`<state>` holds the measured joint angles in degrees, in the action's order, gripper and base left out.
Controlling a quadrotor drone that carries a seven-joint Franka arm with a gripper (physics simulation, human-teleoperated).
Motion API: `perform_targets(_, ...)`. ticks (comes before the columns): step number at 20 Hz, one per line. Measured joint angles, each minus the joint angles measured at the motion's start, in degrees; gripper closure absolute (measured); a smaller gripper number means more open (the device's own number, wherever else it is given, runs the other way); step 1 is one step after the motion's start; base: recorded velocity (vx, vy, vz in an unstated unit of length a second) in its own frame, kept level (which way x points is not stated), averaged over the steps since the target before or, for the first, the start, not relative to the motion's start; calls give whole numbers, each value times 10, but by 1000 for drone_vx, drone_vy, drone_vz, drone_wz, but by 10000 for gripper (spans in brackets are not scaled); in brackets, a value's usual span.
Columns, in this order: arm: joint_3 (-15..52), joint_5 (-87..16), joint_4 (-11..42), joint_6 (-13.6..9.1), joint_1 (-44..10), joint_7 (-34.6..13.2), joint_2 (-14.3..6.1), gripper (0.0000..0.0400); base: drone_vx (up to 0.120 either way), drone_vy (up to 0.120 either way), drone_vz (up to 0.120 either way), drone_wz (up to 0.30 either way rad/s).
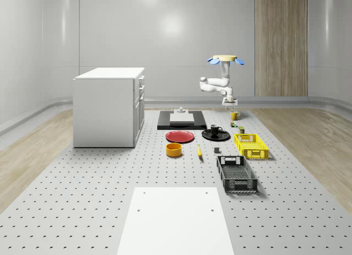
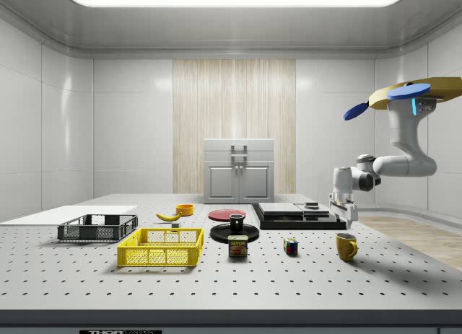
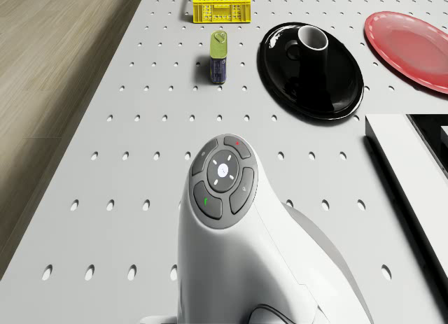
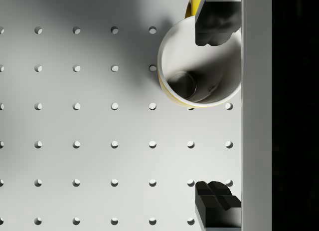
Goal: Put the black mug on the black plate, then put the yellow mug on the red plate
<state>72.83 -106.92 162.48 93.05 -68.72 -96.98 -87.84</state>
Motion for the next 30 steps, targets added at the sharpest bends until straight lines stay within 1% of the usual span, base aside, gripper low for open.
perform_targets(1, 0, 0, 0, 0, 0, 0, 0, 0, 0, 0, 0, 0)
perform_targets(4, 0, 0, 0, 0, 0, 0, 0, 0, 107, 0, 0, 0)
perform_targets(8, -1, -1, 0, 1, 0, 0, 0, 0, 0, 0, 0, 0)
perform_targets(14, -32, -30, -9, 12, -7, -1, 0, 0, 0, 0, 0, 0)
perform_targets(20, -51, -50, -15, 14, -25, -16, 6, 0, 0, 0, 0, 0)
perform_targets(30, -81, -80, -27, 21, -36, -21, 14, 0, 0, 0, 0, 0)
